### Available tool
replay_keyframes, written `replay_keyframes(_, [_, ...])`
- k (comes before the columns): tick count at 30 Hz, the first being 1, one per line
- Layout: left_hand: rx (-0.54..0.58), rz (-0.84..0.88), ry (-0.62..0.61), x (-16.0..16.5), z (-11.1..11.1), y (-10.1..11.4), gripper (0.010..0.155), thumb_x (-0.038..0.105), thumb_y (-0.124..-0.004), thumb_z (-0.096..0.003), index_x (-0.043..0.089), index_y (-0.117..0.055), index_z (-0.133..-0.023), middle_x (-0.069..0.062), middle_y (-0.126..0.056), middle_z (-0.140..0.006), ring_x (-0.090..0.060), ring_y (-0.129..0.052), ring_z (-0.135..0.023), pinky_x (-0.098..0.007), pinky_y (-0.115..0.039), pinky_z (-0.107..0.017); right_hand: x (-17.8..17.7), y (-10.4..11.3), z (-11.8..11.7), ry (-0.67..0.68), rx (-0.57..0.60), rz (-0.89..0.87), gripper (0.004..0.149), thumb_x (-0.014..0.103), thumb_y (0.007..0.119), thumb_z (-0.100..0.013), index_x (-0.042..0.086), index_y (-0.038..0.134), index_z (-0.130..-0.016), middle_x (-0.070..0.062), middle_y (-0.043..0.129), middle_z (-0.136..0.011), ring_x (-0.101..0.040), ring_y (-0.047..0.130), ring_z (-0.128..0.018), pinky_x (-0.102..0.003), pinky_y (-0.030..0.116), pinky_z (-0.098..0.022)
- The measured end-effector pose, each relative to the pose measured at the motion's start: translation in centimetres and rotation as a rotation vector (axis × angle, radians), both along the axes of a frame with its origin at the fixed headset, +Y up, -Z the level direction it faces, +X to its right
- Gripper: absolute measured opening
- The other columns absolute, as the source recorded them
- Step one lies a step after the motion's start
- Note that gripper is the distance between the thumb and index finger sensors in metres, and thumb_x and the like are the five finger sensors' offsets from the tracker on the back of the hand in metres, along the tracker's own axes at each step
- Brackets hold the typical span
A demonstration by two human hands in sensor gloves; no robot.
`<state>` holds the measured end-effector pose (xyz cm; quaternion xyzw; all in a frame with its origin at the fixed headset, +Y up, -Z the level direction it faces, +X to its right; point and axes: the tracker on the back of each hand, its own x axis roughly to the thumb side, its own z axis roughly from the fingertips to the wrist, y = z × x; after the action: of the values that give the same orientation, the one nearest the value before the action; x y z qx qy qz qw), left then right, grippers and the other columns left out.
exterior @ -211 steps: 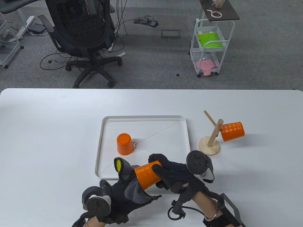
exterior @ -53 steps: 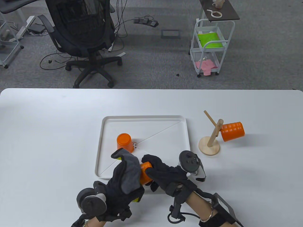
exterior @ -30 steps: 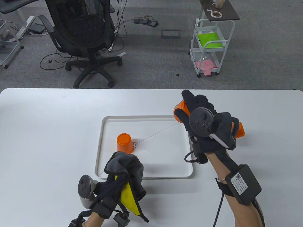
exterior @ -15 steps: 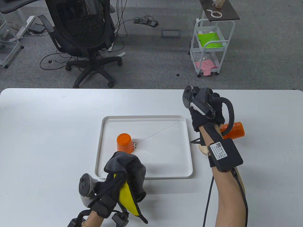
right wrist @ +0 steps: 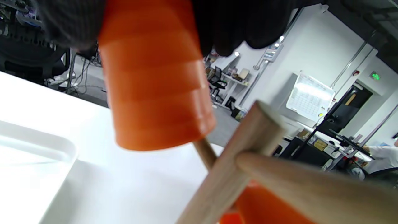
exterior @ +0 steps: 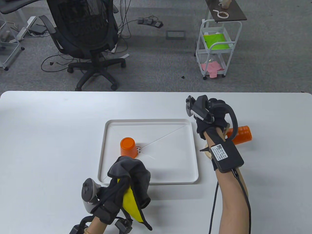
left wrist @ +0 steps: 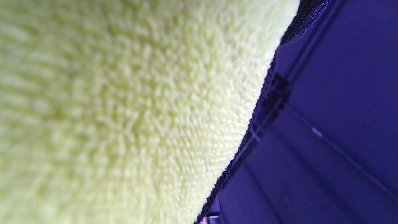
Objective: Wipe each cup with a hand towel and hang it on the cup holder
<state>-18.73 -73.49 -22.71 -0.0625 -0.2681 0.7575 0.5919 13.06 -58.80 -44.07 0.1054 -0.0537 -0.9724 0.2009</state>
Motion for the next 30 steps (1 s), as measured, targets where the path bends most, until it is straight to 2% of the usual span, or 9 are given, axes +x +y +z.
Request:
replay_keyframes(15, [-0.007, 0.010, -0.005, 0.0, 0.0, 0.1, 0.068, 0.063, -0.058, -0.0654, 0.038, -0.026, -0.119, -0.013, -0.038, -0.124, -0.044, -0.055, -0.104, -0.044, -0.080, -0.058, -0.4, -2.3, -0.5, -0.004, -0.068, 0.083, 0.067, 0.062, 0.069, -0.050, 0.041, 0.055, -0.112, -0.011, 0.066, -0.112, -0.042, 0.069, -0.097, -0.052, 0.068, -0.071])
replay_keyframes(30, [0.006, 0.014, 0.011, -0.2, -0.1, 0.2, 0.067, 0.063, -0.058, -0.0654, 0.037, -0.027, -0.119, -0.013, -0.038, -0.124, -0.043, -0.055, -0.104, -0.044, -0.080, -0.058, -0.4, -1.8, 0.3, -0.010, -0.081, 0.109, 0.067, 0.063, 0.066, -0.050, 0.040, 0.055, -0.112, -0.010, 0.065, -0.112, -0.041, 0.068, -0.098, -0.052, 0.067, -0.072])
